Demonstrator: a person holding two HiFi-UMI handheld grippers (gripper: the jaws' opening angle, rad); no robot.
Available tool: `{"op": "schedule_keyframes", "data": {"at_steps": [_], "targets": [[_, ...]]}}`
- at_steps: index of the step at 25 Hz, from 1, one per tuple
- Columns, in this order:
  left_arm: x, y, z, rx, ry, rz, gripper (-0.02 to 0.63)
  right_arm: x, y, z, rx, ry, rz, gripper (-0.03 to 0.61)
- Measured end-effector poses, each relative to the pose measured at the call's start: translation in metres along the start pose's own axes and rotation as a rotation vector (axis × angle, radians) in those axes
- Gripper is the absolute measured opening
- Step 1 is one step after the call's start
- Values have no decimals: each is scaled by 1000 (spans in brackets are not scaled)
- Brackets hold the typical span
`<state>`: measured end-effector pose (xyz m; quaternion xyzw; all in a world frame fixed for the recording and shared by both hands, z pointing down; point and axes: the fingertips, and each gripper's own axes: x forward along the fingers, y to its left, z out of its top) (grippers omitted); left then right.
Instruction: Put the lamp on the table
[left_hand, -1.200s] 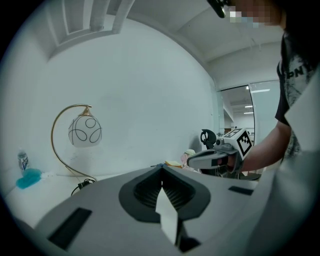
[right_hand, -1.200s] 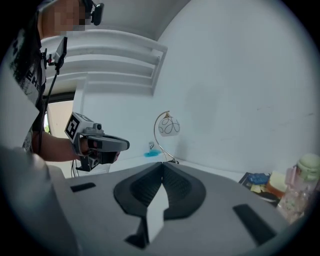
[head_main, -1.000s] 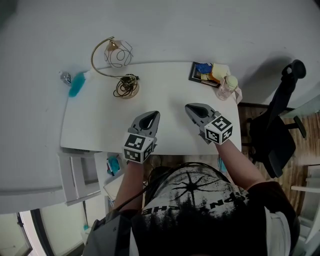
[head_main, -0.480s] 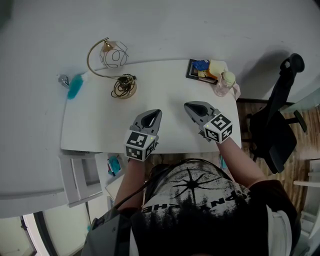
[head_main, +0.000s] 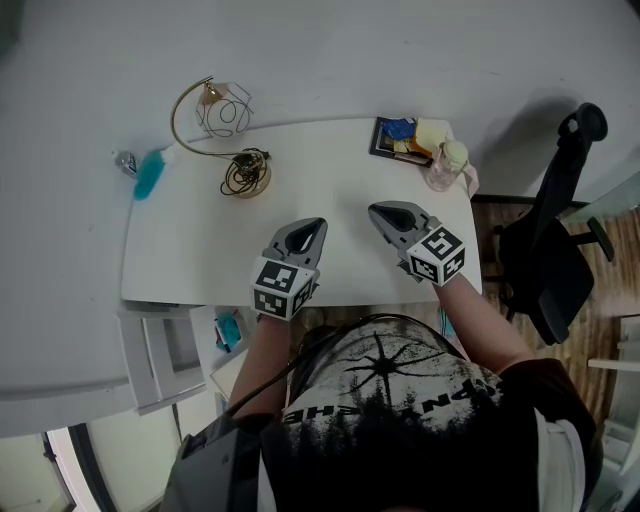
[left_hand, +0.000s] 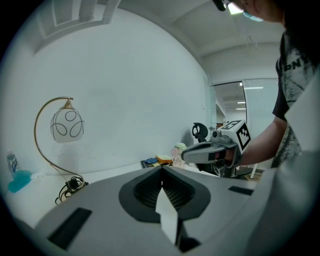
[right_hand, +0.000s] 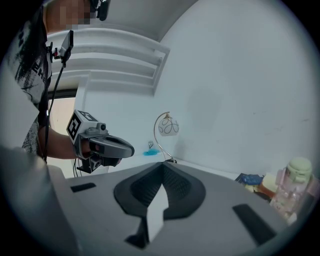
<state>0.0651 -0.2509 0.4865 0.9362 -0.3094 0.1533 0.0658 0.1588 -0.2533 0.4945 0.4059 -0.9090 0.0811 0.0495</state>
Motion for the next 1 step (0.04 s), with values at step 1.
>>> {"op": "schedule_keyframes", "data": {"at_steps": [1], "targets": [[0, -1, 0, 1, 0, -1, 17, -1, 0, 0, 0, 0, 0, 18]]}}
